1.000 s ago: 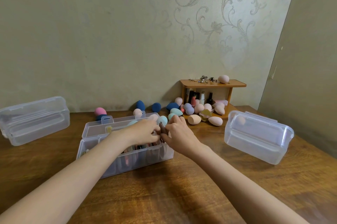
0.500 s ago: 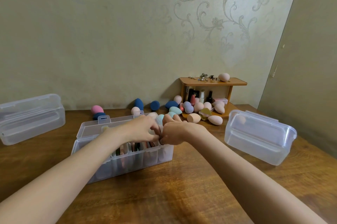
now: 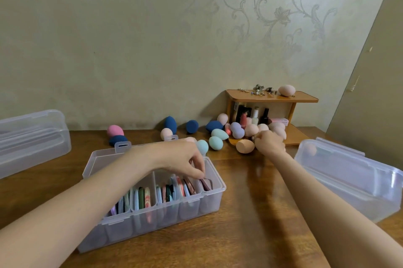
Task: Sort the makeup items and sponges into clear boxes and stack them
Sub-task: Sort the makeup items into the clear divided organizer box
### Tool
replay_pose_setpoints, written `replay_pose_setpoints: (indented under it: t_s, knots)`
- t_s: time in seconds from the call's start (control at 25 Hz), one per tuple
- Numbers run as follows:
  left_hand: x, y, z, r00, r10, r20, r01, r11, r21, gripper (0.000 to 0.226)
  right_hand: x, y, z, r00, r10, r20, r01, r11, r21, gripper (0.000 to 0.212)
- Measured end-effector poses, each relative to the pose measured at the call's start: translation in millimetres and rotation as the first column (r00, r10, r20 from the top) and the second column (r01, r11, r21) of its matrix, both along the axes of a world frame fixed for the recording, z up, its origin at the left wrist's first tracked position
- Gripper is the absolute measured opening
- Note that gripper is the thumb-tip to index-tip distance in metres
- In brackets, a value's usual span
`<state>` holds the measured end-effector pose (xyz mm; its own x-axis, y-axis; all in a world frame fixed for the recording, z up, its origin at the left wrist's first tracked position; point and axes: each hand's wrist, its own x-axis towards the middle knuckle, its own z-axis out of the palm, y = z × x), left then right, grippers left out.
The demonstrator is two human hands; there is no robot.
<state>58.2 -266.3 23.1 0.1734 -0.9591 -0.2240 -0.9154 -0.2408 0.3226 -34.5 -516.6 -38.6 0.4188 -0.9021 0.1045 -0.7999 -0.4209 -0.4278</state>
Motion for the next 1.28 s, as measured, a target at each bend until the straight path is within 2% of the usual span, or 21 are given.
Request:
replay_pose_setpoints:
  t_s: [0.12, 0.24, 0.36, 0.44, 0.56, 0.64, 0.72, 0.88, 1.04, 1.16, 1.28]
  knots:
    - [2, -6, -7, 0.999, 0.030, 0.041, -0.029, 0.999, -0.014, 0.025, 0, 2, -7, 0.998, 0.011, -0.059, -0.012, 1.000, -0.026, 0.035]
    - [0, -8, -13, 0.998, 0.043, 0.038, -0.042, 0.999, -0.028, 0.026, -7, 19, -7, 0.998, 0.027, -0.050, -0.032, 0.995, -0.097, 0.029]
    - [-5, -6, -15, 0.998, 0.055, 0.037, -0.054, 0.998, -0.043, 0.027, -19, 52, -7, 0.992, 0.117, -0.038, -0.123, 0.922, -0.367, 0.026]
    - [-8, -3, -15, 0.996, 0.088, 0.028, -0.087, 0.995, -0.055, 0.026, -26, 83, -4, 0.952, 0.296, 0.081, -0.217, 0.837, -0.503, 0.024]
    - [-15, 1, -13, 0.992, 0.122, 0.030, -0.120, 0.991, -0.059, 0.027, -30, 140, 13, 0.757, 0.583, 0.295, -0.429, 0.784, -0.450, 0.024]
    - [-22, 2, -12, 0.984, 0.173, 0.029, -0.171, 0.983, -0.072, 0.026, -28, 166, 20, 0.679, 0.683, 0.269, -0.561, 0.719, -0.411, 0.028]
    - [-27, 3, -14, 0.966, 0.257, 0.025, -0.253, 0.963, -0.096, 0.023, -27, 176, 24, 0.701, 0.686, 0.194, -0.607, 0.717, -0.342, 0.024]
    - [-28, 5, -20, 0.939, 0.343, -0.003, -0.341, 0.932, -0.121, 0.019, -38, 180, 31, 0.737, 0.659, 0.147, -0.612, 0.744, -0.270, 0.026]
    - [-30, 3, -18, 0.938, 0.344, -0.030, -0.345, 0.934, -0.095, 0.014, -37, 180, 35, 0.765, 0.642, -0.057, -0.627, 0.722, -0.292, 0.019]
    - [-34, 4, -16, 0.943, 0.333, -0.002, -0.331, 0.935, -0.125, 0.019, -36, 176, 35, 0.730, 0.644, -0.228, -0.683, 0.674, -0.281, 0.020]
    - [-36, 5, -16, 0.948, 0.316, 0.023, -0.309, 0.937, -0.162, 0.023, -37, 171, 37, 0.669, 0.676, -0.311, -0.731, 0.674, -0.107, 0.027]
